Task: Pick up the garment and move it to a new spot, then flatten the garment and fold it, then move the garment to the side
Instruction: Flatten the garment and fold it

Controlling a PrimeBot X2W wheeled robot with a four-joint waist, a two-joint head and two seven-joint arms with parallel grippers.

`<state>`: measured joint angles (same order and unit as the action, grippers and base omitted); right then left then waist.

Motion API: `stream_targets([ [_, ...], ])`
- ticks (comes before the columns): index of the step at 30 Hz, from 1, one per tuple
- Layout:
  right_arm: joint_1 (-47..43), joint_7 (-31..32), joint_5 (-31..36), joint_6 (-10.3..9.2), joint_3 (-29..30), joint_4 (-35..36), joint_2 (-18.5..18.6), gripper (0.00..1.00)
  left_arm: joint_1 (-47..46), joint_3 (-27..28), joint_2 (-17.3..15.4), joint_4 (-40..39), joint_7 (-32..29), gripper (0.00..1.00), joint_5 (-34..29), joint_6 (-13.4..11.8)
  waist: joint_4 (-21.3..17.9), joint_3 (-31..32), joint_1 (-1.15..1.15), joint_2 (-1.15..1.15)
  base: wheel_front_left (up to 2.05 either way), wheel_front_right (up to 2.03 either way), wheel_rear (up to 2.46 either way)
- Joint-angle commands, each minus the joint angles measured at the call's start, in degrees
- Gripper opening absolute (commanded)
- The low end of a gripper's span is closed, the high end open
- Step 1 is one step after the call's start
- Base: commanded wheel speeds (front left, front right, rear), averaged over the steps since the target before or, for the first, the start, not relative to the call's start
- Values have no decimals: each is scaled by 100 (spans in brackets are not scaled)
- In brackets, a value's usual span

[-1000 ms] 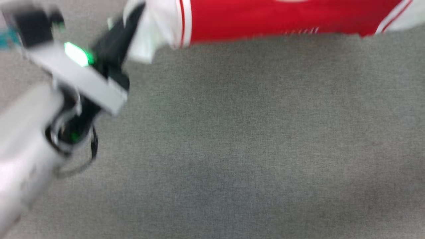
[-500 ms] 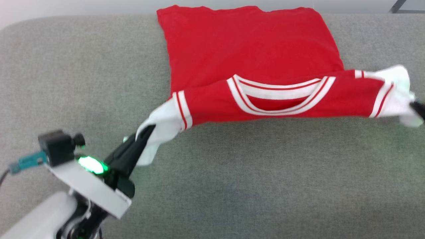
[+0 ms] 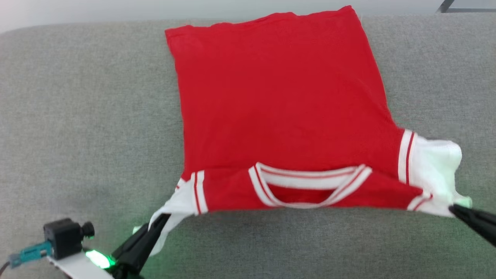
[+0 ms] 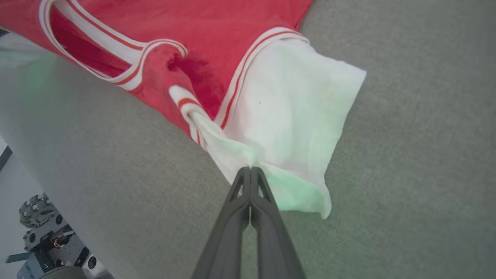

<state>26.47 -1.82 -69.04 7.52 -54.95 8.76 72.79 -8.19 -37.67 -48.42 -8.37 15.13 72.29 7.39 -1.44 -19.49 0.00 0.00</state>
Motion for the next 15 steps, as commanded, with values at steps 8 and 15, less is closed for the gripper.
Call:
stream_targets([
  [8,-924,519,-34,-6,296,693,373,0,654,-74,-434,-218,-2,0,14,15,-42,-10,0,0,0,0,0],
  [15,-1439,894,-141,-6,474,1090,579,0,824,-337,-759,-244,-62,0,-38,15,-45,-28,0,0,0,0,0],
])
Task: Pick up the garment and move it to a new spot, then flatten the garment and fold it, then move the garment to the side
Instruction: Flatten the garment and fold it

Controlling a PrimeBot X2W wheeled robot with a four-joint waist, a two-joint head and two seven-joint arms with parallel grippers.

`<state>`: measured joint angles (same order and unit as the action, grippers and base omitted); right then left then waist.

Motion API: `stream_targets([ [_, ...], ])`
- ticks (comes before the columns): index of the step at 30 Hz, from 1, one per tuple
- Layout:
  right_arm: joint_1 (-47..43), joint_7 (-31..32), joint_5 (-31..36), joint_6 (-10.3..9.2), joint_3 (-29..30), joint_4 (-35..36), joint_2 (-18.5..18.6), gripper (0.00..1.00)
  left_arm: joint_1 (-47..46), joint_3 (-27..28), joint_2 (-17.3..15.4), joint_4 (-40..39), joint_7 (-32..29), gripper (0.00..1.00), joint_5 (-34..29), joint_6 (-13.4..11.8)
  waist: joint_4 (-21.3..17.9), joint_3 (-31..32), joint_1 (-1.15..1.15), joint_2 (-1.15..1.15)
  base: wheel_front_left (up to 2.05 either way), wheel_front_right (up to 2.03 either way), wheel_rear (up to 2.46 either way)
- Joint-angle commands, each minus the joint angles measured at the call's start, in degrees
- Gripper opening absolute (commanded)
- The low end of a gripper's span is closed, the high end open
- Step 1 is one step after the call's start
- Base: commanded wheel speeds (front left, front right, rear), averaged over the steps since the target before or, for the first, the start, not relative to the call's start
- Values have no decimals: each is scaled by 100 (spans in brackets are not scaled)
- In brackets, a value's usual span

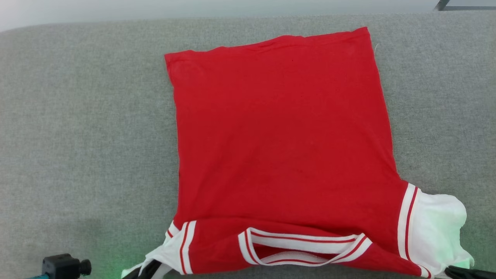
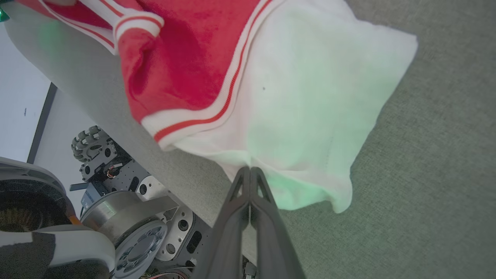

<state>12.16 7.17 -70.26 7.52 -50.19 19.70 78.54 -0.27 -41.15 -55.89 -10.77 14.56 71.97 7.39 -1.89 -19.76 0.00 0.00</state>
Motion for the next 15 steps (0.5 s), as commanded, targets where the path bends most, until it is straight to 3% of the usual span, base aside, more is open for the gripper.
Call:
stream_targets([
  [1,-58,31,-15,-6,53,14,6,0,20,-15,-33,27,-22,0,-50,15,0,-8,0,0,0,0,0],
  [8,-283,486,383,-6,364,-198,-343,0,-262,-243,115,259,-249,0,-180,15,-9,-45,0,0,0,0,0],
  [15,-435,1041,942,-6,593,-550,-1127,0,-547,-531,296,574,-545,0,-429,15,2,-116,0,0,0,0,0],
])
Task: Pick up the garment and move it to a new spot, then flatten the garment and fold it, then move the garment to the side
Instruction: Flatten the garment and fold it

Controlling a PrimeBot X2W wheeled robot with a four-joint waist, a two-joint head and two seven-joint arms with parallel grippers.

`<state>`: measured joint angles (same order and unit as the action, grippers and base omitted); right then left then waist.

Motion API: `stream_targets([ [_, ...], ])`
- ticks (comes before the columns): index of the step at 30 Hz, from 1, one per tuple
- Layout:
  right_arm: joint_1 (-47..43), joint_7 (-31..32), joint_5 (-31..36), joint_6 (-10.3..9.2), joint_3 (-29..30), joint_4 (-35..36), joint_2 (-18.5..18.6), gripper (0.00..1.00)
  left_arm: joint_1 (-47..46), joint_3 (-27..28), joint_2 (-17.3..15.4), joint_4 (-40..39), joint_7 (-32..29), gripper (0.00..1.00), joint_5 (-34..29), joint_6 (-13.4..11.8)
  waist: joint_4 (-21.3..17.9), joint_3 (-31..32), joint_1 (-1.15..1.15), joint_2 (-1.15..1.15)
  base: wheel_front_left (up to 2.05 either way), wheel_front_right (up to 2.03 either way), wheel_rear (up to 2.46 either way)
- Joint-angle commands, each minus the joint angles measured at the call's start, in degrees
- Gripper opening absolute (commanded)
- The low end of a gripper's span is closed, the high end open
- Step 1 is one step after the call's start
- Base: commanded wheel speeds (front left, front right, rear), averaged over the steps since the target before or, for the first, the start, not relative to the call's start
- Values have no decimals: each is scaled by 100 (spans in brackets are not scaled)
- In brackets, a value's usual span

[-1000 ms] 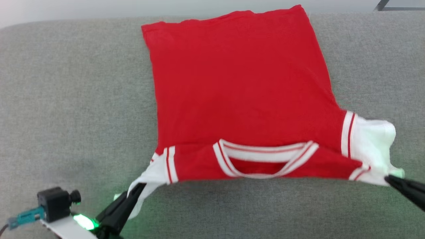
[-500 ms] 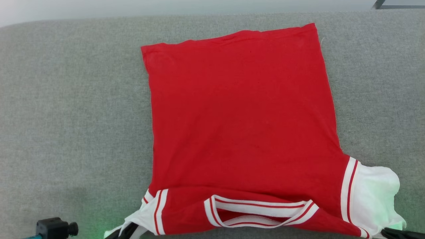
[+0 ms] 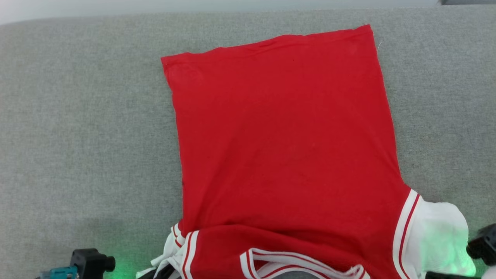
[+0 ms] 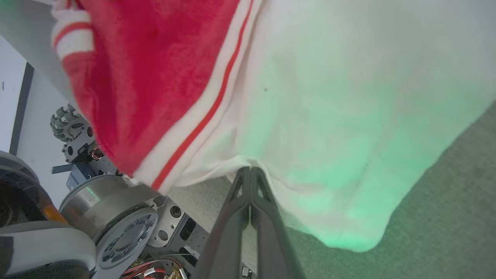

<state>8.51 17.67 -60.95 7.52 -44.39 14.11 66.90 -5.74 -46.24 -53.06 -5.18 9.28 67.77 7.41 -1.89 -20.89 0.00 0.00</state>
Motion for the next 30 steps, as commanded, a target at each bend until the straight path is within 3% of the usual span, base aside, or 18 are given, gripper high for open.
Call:
stream_targets([
  [1,-73,13,92,-6,93,-56,-77,0,-30,-49,38,46,-38,0,-51,11,2,-10,0,0,0,0,0],
  [3,-109,97,231,-6,192,-143,-286,0,-85,-90,62,117,-62,0,-142,0,3,-21,0,0,0,0,0],
  [4,-126,118,306,-6,258,-173,-372,13,-95,-100,79,137,-62,0,-166,-1,6,-23,0,0,0,0,0],
  [5,-133,84,347,-6,366,-209,-472,40,-110,-104,87,143,-46,0,-187,-1,4,-20,0,0,0,0,0],
  [6,-179,66,351,-6,477,-225,-560,75,-132,-90,86,130,-7,0,-220,-1,4,-12,0,0,0,0,0],
  [7,-243,43,341,-6,580,-222,-621,100,-138,-76,86,115,23,0,-211,-1,4,2,0,0,0,0,0],
  [12,-587,-57,126,-6,1228,85,-656,100,-33,-36,11,-68,140,0,-239,-36,-19,138,0,0,0,0,0],
  [21,-1195,-160,-826,-6,2717,1009,-21,100,84,-50,-113,-640,173,0,-384,-216,90,377,0,0,0,0,0],
  [26,-815,-19,-869,-2,3581,404,-111,100,-105,-143,-22,-817,26,0,-563,-226,320,369,0,0,0,0,0],
  [30,49,409,-485,-3,3741,-272,-647,100,-356,-274,136,-750,-133,0,-844,-199,600,273,0,0,0,0,0],
])
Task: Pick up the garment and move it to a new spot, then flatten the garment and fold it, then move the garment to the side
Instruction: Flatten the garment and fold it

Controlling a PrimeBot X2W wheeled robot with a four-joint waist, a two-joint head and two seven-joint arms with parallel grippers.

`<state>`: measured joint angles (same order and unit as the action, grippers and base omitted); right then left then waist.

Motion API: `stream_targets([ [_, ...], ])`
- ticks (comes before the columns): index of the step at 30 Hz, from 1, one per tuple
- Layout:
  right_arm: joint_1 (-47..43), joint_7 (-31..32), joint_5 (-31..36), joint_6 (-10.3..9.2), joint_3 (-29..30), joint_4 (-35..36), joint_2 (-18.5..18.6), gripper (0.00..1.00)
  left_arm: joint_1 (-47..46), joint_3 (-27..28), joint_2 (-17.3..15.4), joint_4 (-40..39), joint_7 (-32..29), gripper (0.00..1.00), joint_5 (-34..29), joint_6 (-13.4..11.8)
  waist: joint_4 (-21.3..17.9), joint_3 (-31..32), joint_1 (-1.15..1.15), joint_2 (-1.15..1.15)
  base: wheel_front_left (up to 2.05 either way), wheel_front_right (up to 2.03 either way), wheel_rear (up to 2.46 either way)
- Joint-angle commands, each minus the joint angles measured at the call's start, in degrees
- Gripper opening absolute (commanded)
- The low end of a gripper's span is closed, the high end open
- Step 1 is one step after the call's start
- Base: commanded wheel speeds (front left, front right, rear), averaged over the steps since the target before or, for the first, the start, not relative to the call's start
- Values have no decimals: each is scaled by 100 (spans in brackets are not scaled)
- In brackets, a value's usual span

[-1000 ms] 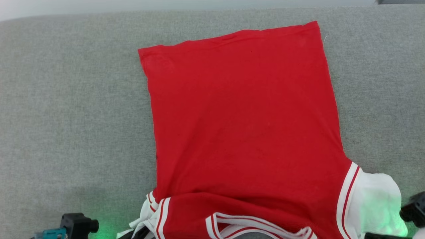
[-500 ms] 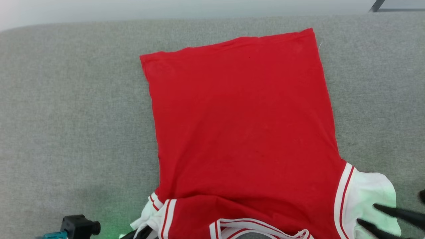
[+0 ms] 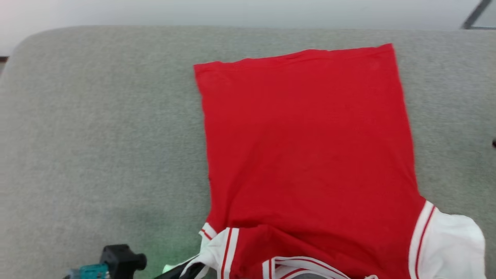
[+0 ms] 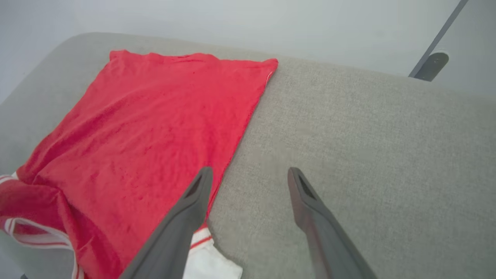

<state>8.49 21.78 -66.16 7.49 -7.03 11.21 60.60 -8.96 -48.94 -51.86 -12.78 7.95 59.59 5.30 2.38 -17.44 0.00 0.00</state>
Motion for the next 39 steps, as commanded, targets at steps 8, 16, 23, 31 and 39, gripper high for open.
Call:
stream_targets([
  [8,2821,1327,1586,0,-547,-1792,-1569,100,-693,-245,517,354,-183,0,-328,161,715,-423,0,0,0,0,0],
  [16,4717,2542,2657,0,-954,-3667,-2124,100,-1186,-545,836,572,-119,0,-459,216,1202,-865,0,0,0,0,0],
  [23,5532,3236,3023,0,-1040,-4612,-2162,100,-1574,-938,988,613,60,0,-524,226,1536,-1187,0,0,0,0,0],
  [31,5880,3672,3215,1,-1274,-5085,-2211,100,-1998,-1292,1028,717,271,0,-435,222,1685,-1439,0,0,0,0,0],
  [39,5690,4036,3062,2,-1669,-5139,-2224,37,-2264,-1550,1051,879,443,0,-342,221,1668,-1509,0,0,0,0,0],
])
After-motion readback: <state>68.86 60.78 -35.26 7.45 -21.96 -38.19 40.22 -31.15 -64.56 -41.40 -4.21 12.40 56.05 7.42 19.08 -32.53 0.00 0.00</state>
